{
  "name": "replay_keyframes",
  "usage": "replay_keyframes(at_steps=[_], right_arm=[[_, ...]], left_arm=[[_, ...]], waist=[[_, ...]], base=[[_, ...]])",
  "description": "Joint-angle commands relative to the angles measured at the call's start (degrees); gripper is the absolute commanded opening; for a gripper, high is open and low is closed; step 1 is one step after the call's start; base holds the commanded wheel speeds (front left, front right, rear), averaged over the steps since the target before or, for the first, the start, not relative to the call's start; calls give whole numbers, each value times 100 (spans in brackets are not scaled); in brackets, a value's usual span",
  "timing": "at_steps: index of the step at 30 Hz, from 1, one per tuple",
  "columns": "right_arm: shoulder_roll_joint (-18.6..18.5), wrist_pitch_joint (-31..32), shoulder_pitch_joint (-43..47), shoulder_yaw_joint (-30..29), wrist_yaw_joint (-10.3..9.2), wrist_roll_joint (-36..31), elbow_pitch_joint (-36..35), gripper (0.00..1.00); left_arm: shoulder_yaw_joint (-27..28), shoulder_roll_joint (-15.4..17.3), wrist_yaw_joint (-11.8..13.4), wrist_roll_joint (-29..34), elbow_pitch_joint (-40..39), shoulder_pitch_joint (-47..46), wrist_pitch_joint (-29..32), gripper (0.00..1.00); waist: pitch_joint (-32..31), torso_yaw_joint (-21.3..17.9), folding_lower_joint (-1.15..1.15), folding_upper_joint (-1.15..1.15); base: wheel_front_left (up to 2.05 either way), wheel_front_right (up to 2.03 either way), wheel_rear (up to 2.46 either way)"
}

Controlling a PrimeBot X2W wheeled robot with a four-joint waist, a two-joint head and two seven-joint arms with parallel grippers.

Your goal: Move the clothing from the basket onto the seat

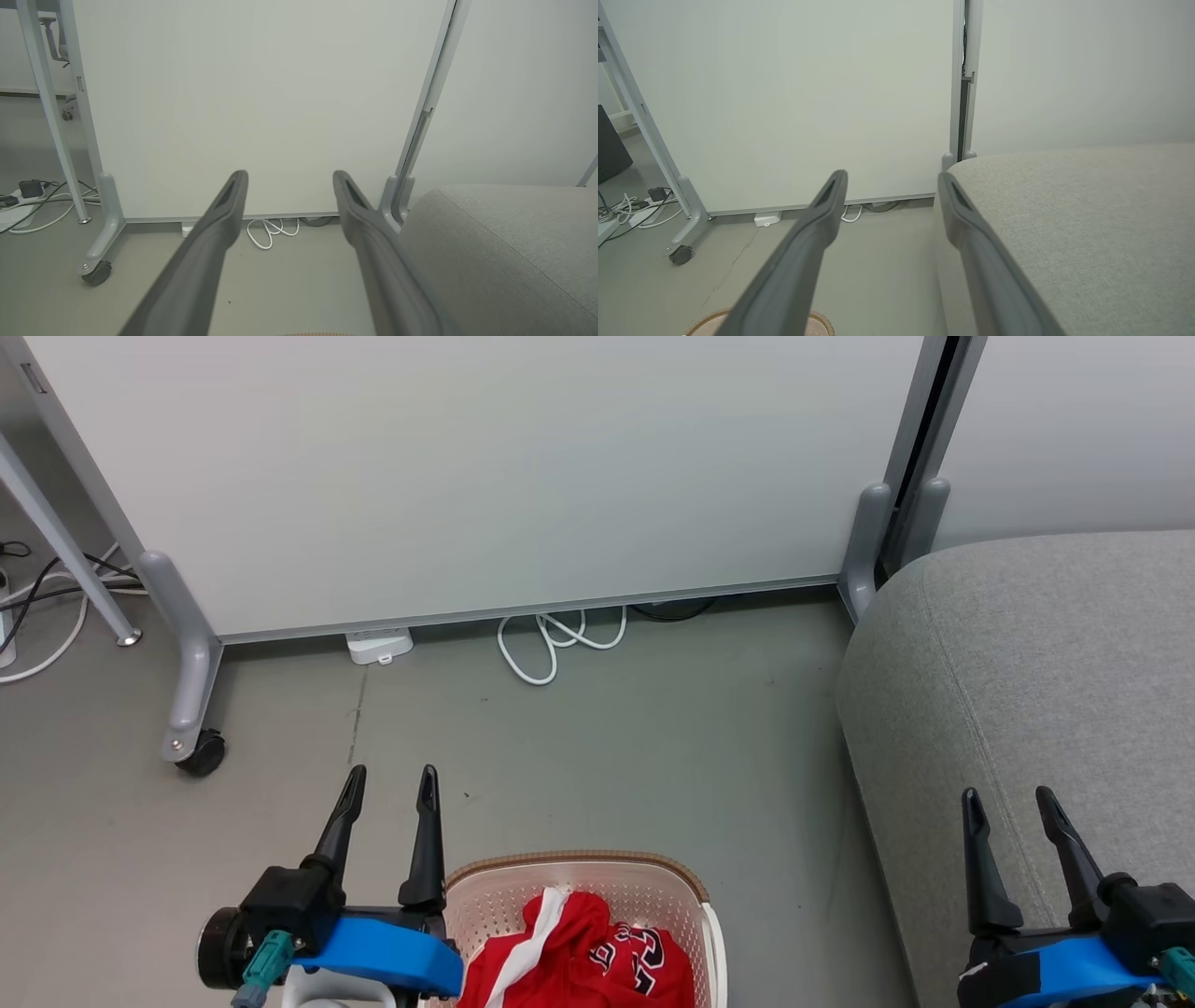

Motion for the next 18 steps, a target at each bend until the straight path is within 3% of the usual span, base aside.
replay_keyframes(at_steps=[1, 18], right_arm=[[-34, -51, 68, -8, 13, -131, -44, 100], [-36, -124, 103, -14, 14, -460, -61, 100]], left_arm=[[-17, -4, -12, 135, -3, -81, -64, 100], [-67, -16, 7, 388, -23, -43, -153, 100]], waist=[[-1, 3, 0, 0], [-4, 12, 0, 0]], base=[[0, 0, 0], [0, 0, 0]])
